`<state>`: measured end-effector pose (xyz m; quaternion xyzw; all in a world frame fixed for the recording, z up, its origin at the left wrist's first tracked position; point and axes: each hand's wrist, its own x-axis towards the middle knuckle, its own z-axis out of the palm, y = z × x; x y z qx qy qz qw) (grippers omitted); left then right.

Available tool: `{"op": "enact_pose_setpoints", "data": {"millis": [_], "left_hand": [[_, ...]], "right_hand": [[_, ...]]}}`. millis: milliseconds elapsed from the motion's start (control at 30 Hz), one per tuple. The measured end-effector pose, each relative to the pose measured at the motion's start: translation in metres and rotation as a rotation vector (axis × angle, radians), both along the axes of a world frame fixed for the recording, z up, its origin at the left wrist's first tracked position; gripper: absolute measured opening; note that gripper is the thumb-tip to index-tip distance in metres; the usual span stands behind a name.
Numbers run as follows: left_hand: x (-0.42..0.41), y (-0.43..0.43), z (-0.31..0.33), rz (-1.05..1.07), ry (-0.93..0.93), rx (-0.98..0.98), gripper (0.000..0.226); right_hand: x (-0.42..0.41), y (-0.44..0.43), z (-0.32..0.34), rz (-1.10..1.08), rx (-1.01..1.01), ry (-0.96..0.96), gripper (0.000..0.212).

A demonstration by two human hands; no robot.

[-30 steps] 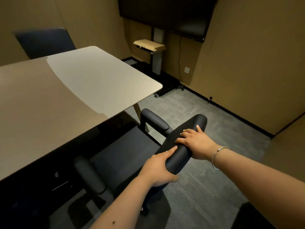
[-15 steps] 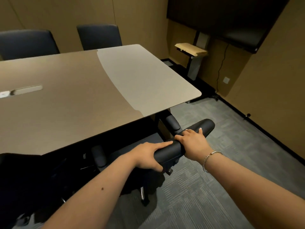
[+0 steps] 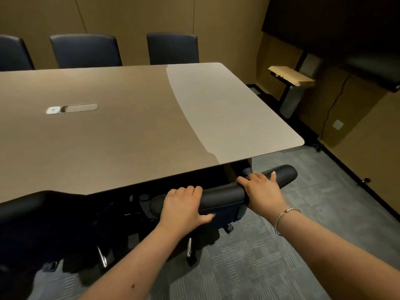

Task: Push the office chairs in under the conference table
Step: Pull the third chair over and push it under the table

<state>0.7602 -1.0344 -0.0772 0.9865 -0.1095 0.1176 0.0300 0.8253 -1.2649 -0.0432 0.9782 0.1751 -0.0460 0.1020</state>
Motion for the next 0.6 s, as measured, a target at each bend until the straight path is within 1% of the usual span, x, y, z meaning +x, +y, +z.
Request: {"op": "enact_pose_setpoints", "data": {"millis": [267, 467, 600], "left_hand": [[0.032, 0.032, 0.004, 0.02, 0.001, 0.011, 0.075], [0.058, 0.055, 0.002, -0.003, -0.017, -0.001, 0.066], [0.072, 0.064, -0.001, 0.017, -0.041, 0.007, 0.063]], "right_hand": [[0.03, 0.032, 0.0, 0.0, 0.037, -0.004, 0.057], [0.054, 0.053, -0.004, -0.002, 0.036, -0.027, 0.055], [0.07, 0.064, -0.006, 0.007, 0.024, -0.051, 0.048]]}}
